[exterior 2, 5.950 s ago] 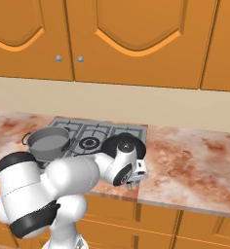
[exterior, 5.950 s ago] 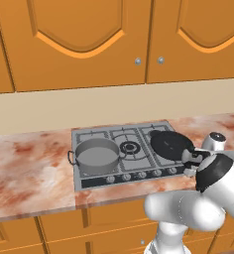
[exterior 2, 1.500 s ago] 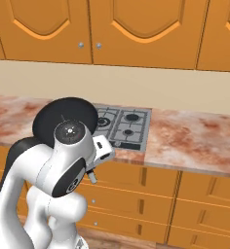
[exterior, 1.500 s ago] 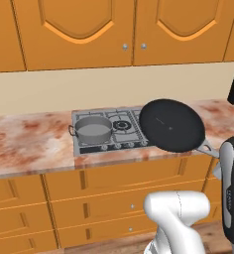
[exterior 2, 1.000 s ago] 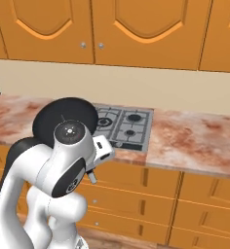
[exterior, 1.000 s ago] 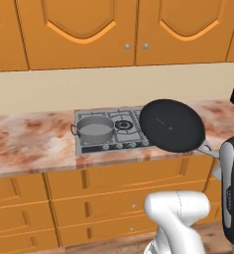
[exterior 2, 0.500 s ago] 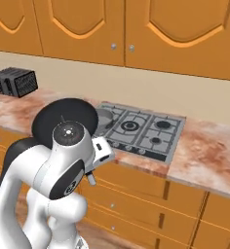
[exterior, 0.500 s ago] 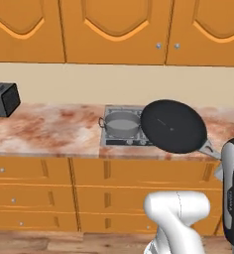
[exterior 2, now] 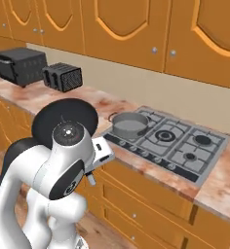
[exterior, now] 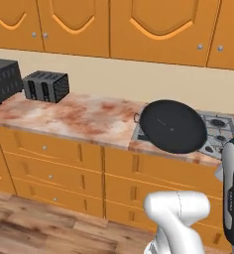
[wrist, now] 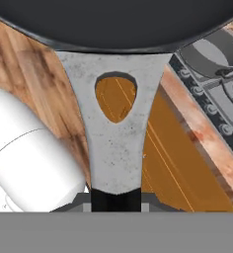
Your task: Move the pot and pan from the stove into the sink.
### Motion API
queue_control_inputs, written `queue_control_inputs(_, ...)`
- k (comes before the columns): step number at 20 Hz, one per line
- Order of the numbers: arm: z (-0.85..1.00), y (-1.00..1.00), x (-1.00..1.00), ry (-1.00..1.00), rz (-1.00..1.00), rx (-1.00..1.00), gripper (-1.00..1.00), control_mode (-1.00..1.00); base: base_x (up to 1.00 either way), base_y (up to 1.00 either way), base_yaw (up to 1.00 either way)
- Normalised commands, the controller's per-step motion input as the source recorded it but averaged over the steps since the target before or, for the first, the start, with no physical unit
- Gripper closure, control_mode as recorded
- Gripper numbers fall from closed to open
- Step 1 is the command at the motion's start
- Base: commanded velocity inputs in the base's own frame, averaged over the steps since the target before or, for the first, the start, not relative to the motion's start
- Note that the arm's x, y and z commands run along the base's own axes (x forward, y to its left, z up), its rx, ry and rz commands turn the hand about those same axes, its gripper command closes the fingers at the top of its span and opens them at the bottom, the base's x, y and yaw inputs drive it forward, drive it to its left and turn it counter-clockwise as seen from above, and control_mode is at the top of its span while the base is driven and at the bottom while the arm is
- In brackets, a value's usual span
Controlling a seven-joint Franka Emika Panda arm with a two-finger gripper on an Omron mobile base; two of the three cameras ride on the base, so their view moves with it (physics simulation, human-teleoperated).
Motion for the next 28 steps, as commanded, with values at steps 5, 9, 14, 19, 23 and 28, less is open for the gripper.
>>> queue_control_inputs(5,0.00,0.00,0.00,0.00,0.00,0.00,1.00,1.00,-0.09,-0.10,0.46)
queue_control_inputs(9,0.00,0.00,0.00,0.00,0.00,0.00,1.00,1.00,-0.07,-0.10,0.47)
queue_control_inputs(14,0.00,0.00,0.00,0.00,0.00,0.00,1.00,1.00,-0.08,-0.07,0.48)
queue_control_inputs(19,0.00,0.00,0.00,0.00,0.00,0.00,1.00,1.00,-0.07,-0.04,0.49)
queue_control_inputs(23,0.00,0.00,0.00,0.00,0.00,0.00,1.00,1.00,-0.03,-0.04,0.49)
queue_control_inputs(28,0.00,0.00,0.00,0.00,0.00,0.00,1.00,1.00,-0.05,-0.06,0.49)
